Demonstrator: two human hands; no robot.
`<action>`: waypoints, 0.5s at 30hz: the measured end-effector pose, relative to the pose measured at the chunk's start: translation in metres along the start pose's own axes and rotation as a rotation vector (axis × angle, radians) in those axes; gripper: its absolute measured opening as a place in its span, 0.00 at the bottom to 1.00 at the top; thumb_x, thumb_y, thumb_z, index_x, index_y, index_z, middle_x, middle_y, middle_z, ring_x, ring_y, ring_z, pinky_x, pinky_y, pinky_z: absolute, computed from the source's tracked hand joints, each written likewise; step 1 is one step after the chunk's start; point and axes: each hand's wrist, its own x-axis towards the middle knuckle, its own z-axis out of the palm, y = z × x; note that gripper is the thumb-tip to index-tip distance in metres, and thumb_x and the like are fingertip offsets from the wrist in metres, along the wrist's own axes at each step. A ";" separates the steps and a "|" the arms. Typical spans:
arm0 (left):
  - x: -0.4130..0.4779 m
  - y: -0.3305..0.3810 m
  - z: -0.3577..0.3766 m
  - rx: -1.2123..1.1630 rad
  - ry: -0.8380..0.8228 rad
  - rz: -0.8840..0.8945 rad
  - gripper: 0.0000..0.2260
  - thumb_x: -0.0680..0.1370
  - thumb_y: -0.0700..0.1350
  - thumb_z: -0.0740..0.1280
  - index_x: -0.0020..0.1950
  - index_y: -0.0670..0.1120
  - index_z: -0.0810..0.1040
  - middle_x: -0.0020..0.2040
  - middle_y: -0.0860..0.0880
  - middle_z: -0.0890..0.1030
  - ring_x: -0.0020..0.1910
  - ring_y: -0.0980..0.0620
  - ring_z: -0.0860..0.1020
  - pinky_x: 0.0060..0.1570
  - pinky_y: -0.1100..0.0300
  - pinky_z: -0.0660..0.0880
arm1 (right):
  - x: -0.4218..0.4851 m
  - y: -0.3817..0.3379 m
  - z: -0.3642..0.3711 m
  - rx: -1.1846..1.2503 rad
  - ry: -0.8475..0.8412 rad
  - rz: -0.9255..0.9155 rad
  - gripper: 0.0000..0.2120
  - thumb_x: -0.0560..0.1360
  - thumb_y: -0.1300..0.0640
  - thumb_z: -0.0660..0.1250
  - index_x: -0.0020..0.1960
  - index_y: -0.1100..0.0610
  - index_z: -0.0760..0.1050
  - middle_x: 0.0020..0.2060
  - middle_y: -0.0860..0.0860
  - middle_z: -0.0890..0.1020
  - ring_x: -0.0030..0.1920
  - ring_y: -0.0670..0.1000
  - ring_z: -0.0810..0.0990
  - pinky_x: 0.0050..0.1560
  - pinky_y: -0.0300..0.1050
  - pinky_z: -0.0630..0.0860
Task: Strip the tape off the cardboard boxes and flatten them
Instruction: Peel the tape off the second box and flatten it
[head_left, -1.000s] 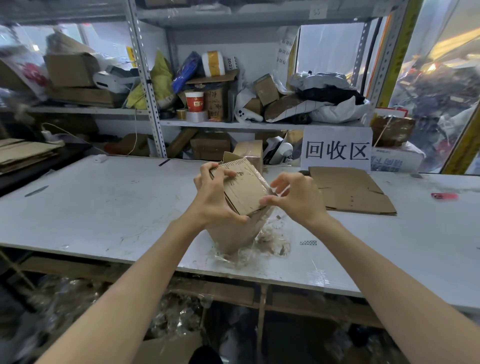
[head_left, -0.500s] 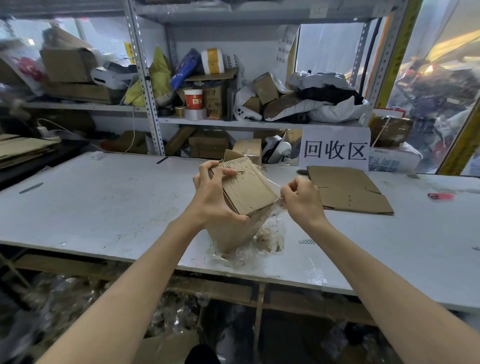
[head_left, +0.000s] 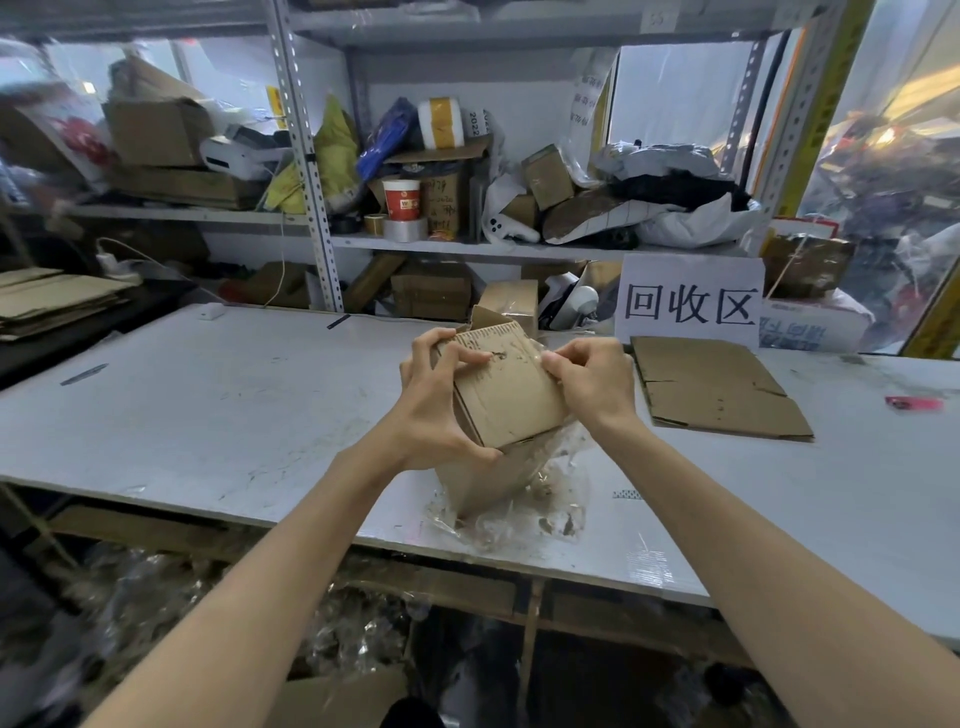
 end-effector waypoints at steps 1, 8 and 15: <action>0.000 -0.002 -0.001 -0.004 0.003 -0.001 0.42 0.57 0.47 0.84 0.67 0.52 0.68 0.70 0.53 0.54 0.64 0.53 0.57 0.64 0.61 0.57 | 0.002 0.002 0.001 0.015 0.007 0.030 0.06 0.73 0.55 0.71 0.41 0.56 0.84 0.36 0.50 0.84 0.43 0.52 0.82 0.48 0.48 0.78; 0.006 -0.007 0.002 -0.045 0.020 -0.036 0.43 0.53 0.56 0.78 0.66 0.54 0.69 0.70 0.55 0.55 0.66 0.53 0.58 0.65 0.61 0.58 | 0.009 0.020 0.004 0.309 0.040 0.371 0.10 0.70 0.66 0.69 0.30 0.59 0.78 0.32 0.56 0.82 0.38 0.56 0.80 0.39 0.50 0.78; 0.007 -0.037 -0.009 -0.105 0.121 -0.231 0.43 0.56 0.57 0.79 0.68 0.51 0.69 0.73 0.52 0.55 0.73 0.49 0.57 0.70 0.60 0.58 | -0.011 0.026 0.004 0.528 -0.082 0.357 0.04 0.76 0.68 0.63 0.43 0.63 0.73 0.41 0.59 0.78 0.29 0.52 0.83 0.31 0.41 0.80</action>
